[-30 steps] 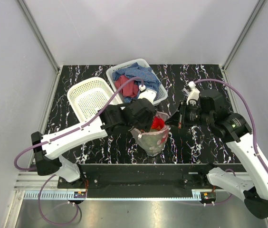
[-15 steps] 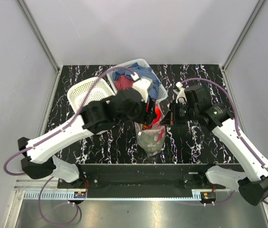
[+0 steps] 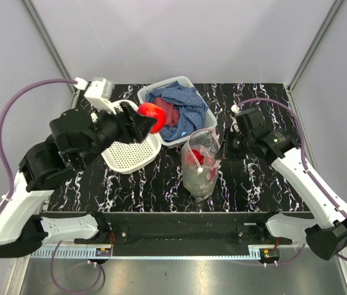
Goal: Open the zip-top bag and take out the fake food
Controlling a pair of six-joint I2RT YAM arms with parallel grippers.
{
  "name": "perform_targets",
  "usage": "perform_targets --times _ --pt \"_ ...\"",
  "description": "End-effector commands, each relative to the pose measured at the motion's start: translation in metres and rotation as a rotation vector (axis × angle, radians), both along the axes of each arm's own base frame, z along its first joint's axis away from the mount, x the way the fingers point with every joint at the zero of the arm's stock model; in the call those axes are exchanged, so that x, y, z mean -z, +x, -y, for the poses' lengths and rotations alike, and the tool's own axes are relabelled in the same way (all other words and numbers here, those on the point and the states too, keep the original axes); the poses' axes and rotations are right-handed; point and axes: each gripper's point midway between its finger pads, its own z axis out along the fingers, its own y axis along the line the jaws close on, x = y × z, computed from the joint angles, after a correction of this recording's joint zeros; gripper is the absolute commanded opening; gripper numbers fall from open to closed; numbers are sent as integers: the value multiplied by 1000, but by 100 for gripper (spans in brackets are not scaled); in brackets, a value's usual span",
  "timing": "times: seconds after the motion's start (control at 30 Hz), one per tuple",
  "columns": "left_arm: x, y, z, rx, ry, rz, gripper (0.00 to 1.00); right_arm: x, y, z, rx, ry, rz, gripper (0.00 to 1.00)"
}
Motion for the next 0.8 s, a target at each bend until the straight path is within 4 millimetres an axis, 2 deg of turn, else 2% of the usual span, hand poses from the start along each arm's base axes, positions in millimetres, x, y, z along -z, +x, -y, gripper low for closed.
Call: perform_targets --times 0.0,0.07,0.1,0.17,0.2,0.27,0.3,0.33,0.37,0.4,0.43,0.5,0.53,0.63,0.67,0.73,0.77 --pt "14 53 -54 -274 93 -5 0 -23 8 16 27 -53 101 0" --pt "38 72 -66 -350 123 -75 0 -28 5 18 11 -53 131 0" --pt "66 91 -80 -420 169 -134 0 -27 3 21 0 -69 131 0" --pt "95 109 -89 -482 205 -198 0 -29 -2 22 -14 -72 130 0" --pt "128 127 -101 -544 244 -265 0 -28 -5 23 -26 -78 119 0" --pt "158 143 -105 -562 250 -328 0 -31 -9 22 -40 -66 124 0" --pt "167 157 -116 -610 228 -341 0 -33 -9 22 -43 -63 131 0" --pt "196 166 -115 -597 241 -399 0 -33 -9 22 -45 -63 135 0" --pt "206 175 -117 -601 238 -406 0 -36 -8 21 -51 -60 140 0" --pt "208 192 -125 -632 214 -379 0 -37 -7 20 -53 -58 139 0" --pt "231 201 -127 -642 243 -413 0 -38 -6 18 -56 -56 136 0" --pt "242 218 -138 -679 278 -405 0 -47 -6 14 -58 -23 142 0" --pt "260 229 -139 -684 304 -442 0 -48 -6 12 -58 -13 139 0" --pt "282 248 -149 -707 319 -492 0 -53 -10 3 -73 31 106 0" --pt "295 258 -150 -713 334 -516 0 -55 -13 0 -81 53 92 0" --pt "305 270 -154 -733 336 -528 0 -57 -17 -2 -85 75 86 0" --pt "318 278 -154 -730 347 -546 0 -58 -19 -2 -83 83 81 0"
